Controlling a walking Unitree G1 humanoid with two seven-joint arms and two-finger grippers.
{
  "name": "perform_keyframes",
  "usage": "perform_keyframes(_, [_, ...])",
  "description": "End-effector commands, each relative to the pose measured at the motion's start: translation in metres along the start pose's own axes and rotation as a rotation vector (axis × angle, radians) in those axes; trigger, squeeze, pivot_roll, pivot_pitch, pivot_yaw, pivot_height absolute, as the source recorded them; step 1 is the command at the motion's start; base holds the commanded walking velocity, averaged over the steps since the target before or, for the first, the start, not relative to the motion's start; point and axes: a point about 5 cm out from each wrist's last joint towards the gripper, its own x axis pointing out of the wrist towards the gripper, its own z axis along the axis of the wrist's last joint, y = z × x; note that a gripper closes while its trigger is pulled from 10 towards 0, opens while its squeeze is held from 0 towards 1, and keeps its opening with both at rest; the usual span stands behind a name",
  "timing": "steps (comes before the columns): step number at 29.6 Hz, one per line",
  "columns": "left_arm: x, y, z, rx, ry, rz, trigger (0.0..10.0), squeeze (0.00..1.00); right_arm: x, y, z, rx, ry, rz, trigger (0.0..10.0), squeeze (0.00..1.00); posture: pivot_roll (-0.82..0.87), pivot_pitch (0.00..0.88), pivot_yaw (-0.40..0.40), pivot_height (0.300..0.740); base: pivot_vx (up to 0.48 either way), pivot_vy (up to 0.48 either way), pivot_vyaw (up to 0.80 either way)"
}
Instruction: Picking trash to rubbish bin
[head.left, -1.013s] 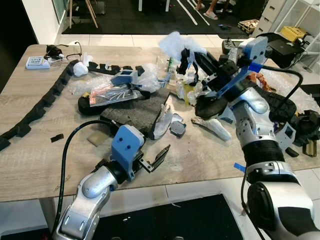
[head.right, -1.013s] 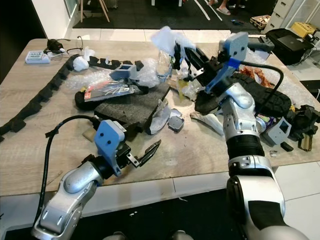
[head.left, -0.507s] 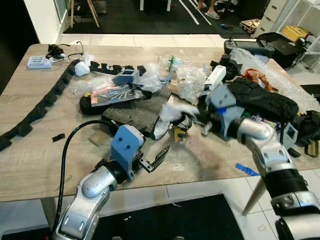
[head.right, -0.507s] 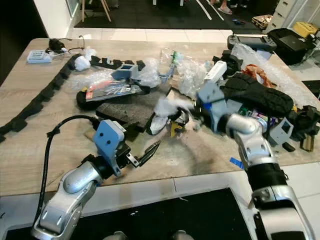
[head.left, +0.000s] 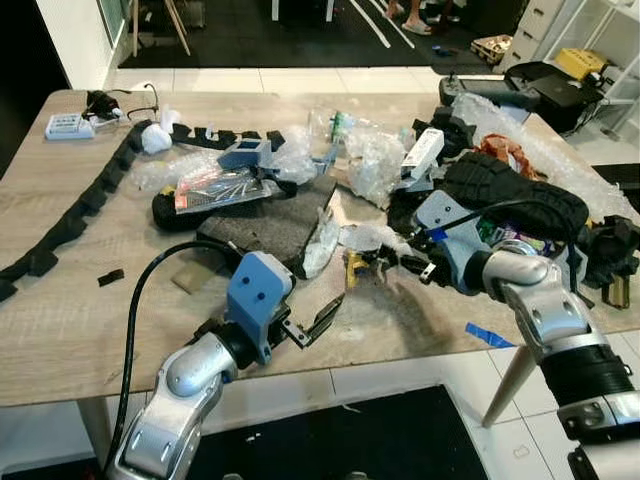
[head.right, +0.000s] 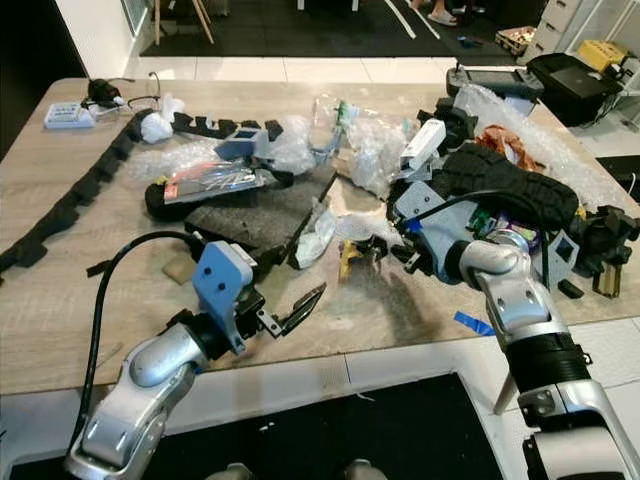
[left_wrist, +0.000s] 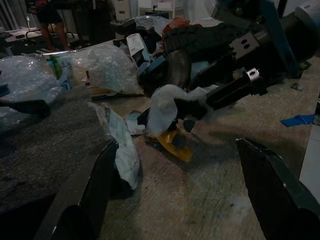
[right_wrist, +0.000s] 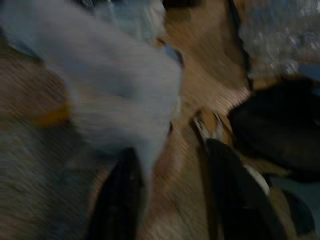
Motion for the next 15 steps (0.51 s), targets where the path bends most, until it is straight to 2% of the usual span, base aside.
perform_keyframes(1, [-0.001,-0.002,-0.003,-0.005,0.009,-0.018,10.0,0.00,-0.004,-0.001,0.006,0.019,-0.017,0.010,10.0,1.00,0.02,0.146,-0.051,0.740,0.000,0.000,0.00])
perform_keyframes(5, [-0.001,-0.002,-0.003,-0.002,0.008,-0.019,10.0,0.00,-0.007,0.000,0.020,0.034,-0.055,0.041,10.0,1.00,0.02,0.142,-0.050,0.740,0.000,0.000,0.00])
perform_keyframes(6, [-0.001,-0.002,-0.003,-0.001,0.009,-0.020,10.0,0.00,-0.011,0.000,0.031,0.021,-0.083,0.051,10.0,1.00,0.02,0.137,-0.050,0.740,0.000,0.000,0.00])
perform_keyframes(9, [-0.001,-0.002,-0.003,-0.001,0.009,-0.021,10.0,0.00,-0.012,-0.001,0.036,0.018,-0.099,0.045,10.0,1.00,0.02,0.137,-0.050,0.740,0.000,0.000,0.00])
perform_keyframes(10, [-0.001,-0.002,-0.003,0.000,0.009,-0.023,10.0,0.00,-0.013,-0.005,0.046,0.019,-0.144,0.016,10.0,0.50,0.02,0.134,-0.050,0.740,0.000,0.000,0.00])
perform_keyframes(12, [-0.001,-0.002,-0.003,0.000,0.009,-0.023,10.0,0.00,-0.012,-0.006,0.048,0.023,-0.159,0.011,10.0,0.50,0.02,0.134,-0.050,0.740,0.000,0.000,0.00])
perform_keyframes(13, [0.000,-0.002,-0.003,0.001,0.008,-0.024,10.0,0.00,-0.010,-0.006,0.048,0.033,-0.166,0.012,10.0,0.00,0.02,0.130,-0.051,0.740,0.000,0.000,0.00])
perform_keyframes(15, [0.000,-0.002,-0.003,0.003,0.008,-0.024,10.0,0.00,-0.006,-0.001,0.047,0.030,-0.194,0.036,10.0,0.00,0.02,0.130,-0.051,0.740,0.000,0.000,0.00])
